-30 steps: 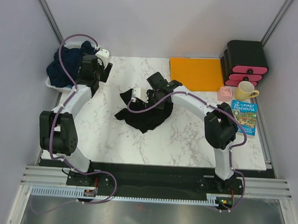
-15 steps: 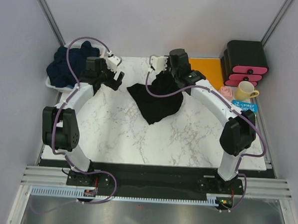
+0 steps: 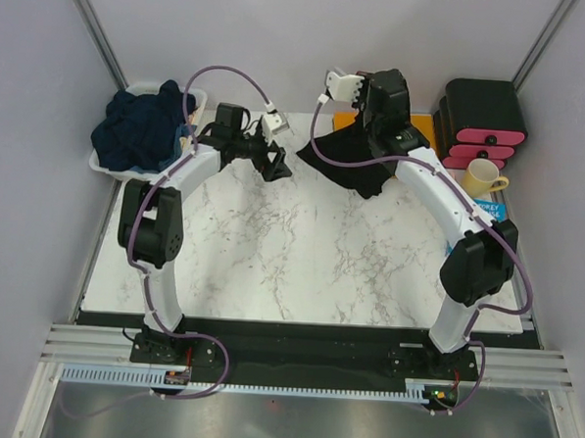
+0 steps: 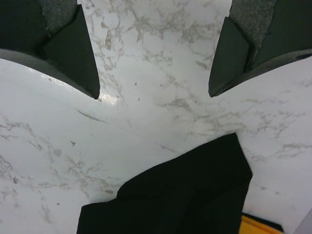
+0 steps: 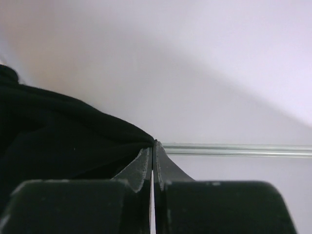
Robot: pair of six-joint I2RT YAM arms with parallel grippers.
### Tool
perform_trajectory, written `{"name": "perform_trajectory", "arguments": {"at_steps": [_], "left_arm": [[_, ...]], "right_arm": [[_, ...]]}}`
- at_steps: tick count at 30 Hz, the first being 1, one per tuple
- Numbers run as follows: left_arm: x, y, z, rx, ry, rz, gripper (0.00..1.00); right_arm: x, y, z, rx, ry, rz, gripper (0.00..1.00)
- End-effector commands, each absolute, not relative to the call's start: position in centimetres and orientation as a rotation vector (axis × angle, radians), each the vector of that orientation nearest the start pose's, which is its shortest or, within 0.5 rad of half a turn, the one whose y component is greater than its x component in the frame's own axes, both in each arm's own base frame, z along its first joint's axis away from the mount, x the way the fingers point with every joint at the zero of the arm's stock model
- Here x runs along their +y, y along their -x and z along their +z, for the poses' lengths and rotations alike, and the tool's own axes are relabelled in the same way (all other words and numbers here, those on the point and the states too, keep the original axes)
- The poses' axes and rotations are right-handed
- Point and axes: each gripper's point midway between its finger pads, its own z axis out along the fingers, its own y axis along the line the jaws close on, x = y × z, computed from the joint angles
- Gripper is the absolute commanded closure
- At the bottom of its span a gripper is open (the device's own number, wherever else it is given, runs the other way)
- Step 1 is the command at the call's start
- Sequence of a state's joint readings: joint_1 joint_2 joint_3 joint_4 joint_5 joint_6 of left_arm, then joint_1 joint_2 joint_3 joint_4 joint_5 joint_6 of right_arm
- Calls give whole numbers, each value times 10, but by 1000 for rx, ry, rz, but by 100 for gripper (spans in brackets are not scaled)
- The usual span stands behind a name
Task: Fold and stack the t-shirts
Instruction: Flatten the tshirt out
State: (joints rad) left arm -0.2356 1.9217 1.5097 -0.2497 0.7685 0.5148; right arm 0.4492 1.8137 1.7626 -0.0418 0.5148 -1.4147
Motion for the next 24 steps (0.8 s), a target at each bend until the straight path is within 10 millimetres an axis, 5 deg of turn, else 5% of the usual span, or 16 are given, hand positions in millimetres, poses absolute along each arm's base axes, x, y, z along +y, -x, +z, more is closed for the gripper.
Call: {"name": "perform_trajectory", "arguments": {"at_steps": [1,2,4,6,7,12,17,19,24], "left_arm": [[-264,-476,171,1702,-1156,-831,0],[-266,-480,174,1702,-1145,-831,0],[-268,-487,184,1686,-1129,-823,0],[-266,-489,181,1687,-1123,-801,0],[-265,-492,183,1672,-1125,-781,0],[-264,-489,185,1652,-1127,-762,0],[-255,-506,201,1648,-1054,-652,0],[-239,-522,209,1682,-952,-533,0],[-192,-553,224,1684,-750,-210,0]], "right_arm": [[119,-496,525,1107,778,-1146,100],[121,-496,537,1071,734,-1155,100],[108,-474,601,952,519,-1151,100],[108,-472,624,900,442,-1151,100],[102,-458,651,848,384,-1143,100],[104,-439,681,726,361,-1182,100],[101,-430,678,749,371,-1126,100],[113,-451,646,837,493,-1074,100],[158,-467,581,913,787,-944,100]]}}
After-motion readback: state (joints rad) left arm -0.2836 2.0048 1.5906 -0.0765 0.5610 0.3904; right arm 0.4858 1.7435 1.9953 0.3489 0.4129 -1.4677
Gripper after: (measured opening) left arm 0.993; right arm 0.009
